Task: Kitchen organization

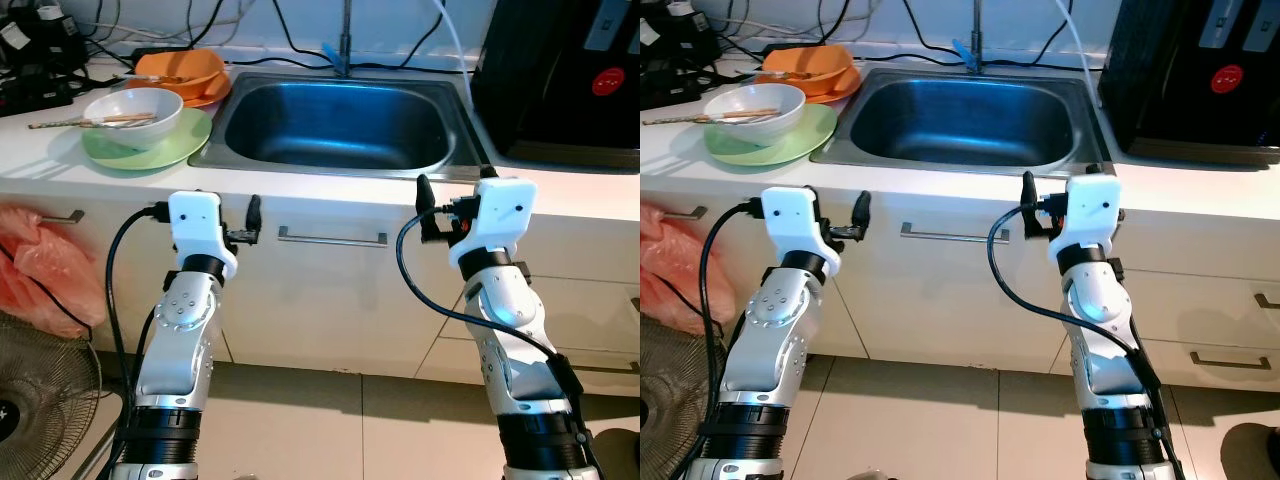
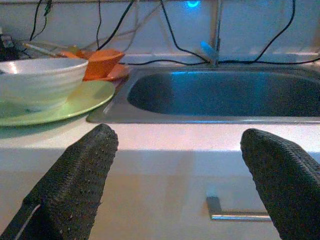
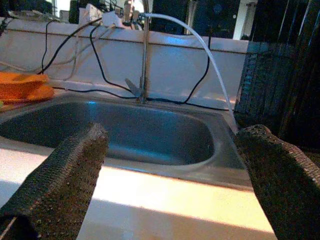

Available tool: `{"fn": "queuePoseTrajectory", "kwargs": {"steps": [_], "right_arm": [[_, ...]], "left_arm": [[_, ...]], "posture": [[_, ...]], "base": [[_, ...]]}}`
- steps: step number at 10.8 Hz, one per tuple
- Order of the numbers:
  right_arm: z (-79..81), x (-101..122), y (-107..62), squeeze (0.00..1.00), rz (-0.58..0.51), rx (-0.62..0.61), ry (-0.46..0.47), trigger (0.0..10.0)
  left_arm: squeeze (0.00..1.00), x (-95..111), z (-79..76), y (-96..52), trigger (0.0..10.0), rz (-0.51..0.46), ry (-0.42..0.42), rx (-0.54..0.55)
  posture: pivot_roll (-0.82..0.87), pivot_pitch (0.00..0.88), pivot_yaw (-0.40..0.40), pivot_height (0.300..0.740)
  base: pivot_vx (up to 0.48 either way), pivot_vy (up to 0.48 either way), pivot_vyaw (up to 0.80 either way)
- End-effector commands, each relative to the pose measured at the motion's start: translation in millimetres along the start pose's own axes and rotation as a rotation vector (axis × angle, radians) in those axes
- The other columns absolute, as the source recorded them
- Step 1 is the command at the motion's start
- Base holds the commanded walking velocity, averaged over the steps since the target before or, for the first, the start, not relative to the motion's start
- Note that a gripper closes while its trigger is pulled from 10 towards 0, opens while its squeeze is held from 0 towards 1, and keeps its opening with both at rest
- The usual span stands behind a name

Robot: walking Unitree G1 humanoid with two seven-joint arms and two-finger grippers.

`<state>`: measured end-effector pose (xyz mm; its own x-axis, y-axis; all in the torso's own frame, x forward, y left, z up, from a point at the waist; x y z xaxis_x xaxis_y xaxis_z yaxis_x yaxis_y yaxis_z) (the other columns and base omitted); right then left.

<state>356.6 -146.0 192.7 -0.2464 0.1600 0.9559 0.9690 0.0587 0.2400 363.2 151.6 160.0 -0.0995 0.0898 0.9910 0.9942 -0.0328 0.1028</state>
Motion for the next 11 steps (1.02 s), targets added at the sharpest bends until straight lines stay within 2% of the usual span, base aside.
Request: {"fn": "queuePoseTrajectory", "kwargs": {"steps": [1, 2, 5, 10, 11], "right_arm": [[-0.6, 2.5, 1.0, 0.0, -0.01, -0.004, -0.011, 10.0], [0.4, 3.9, 0.3, 0.0, -0.015, -0.001, -0.013, 10.0], [-0.1, 5.3, 1.0, 0.0, -0.022, 0.002, -0.018, 10.0], [5.3, 4.5, 1.5, 0.0, -0.028, 0.03, -0.036, 10.0], [5.4, 5.1, 1.4, 0.0, -0.03, 0.032, -0.039, 10.0]], "left_arm": [[0.0, -3.2, -1.8, 0.4, 10.0, 0.011, -0.02, -0.005], [0.0, 7.3, -4.3, 1.5, 10.0, -0.033, -0.027, -0.02], [0.0, 32.6, 2.3, 5.0, 10.0, -0.134, -0.028, 0.012], [0.0, 30.9, 6.6, 4.8, 10.0, -0.133, -0.026, 0.043], [0.0, 31.0, 6.3, 5.2, 10.0, -0.134, -0.027, 0.044]], "posture": [[0.09, 0.0, 0.002, 0.74], [0.08, 0.0, 0.003, 0.74], [0.08, 0.0, -0.003, 0.74], [0.09, 0.0, -0.009, 0.74], [0.09, 0.0, -0.01, 0.74]], "base": [[0.0, 0.0, 0.0], [0.247, 0.0, 0.0], [0.39, 0.0, 0.0], [0.438, 0.0, 0.0], [0.39, 0.281, 0.0]]}}
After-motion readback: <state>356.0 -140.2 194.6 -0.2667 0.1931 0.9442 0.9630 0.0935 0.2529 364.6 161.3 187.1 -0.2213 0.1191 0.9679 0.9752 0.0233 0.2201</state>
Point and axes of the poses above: a point about 5 cm out from each wrist's last joint towards the gripper, its own y axis pointing out of the wrist towards the gripper, its own x axis along the axis of the wrist's last joint, z = x × y, the point moved 5 cm from there along y, pointing out of the wrist towards the gripper, and after that the axes turned 6 degrees about -y, right-handed, at the moved point
